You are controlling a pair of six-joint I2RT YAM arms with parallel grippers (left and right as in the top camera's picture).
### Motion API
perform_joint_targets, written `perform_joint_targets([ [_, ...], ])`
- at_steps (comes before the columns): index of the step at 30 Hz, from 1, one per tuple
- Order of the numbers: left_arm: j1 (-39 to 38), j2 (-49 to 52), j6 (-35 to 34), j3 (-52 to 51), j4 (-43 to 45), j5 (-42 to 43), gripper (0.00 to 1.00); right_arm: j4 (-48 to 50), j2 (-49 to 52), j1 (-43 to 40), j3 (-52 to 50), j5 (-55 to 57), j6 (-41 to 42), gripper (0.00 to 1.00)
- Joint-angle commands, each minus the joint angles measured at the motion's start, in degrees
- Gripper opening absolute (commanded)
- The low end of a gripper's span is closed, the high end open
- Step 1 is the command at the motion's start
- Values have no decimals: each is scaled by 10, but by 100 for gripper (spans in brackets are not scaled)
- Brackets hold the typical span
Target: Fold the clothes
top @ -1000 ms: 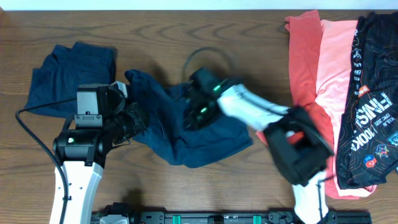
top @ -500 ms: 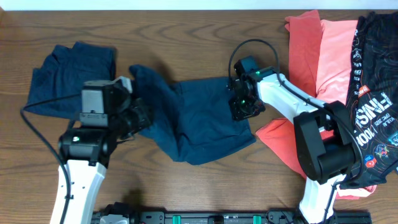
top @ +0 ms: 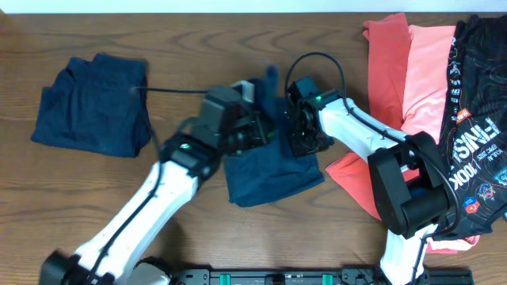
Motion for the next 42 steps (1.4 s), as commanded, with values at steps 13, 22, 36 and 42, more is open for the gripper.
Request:
perform_joint_targets([
  [13, 133, 47, 38, 9, -32, -91, 63, -86, -167, -120, 101, -49, 1, 57],
  [22, 144, 169, 41, 9, 1, -83, 84, -83, -134, -34, 54, -132, -41, 58],
  [36, 147, 265, 89, 9, 113, 7, 6, -61, -97, 0, 21, -89, 4, 59],
  [42, 220, 209, 140, 33, 115, 5, 6, -85, -98, -20, 22, -77, 14, 58],
])
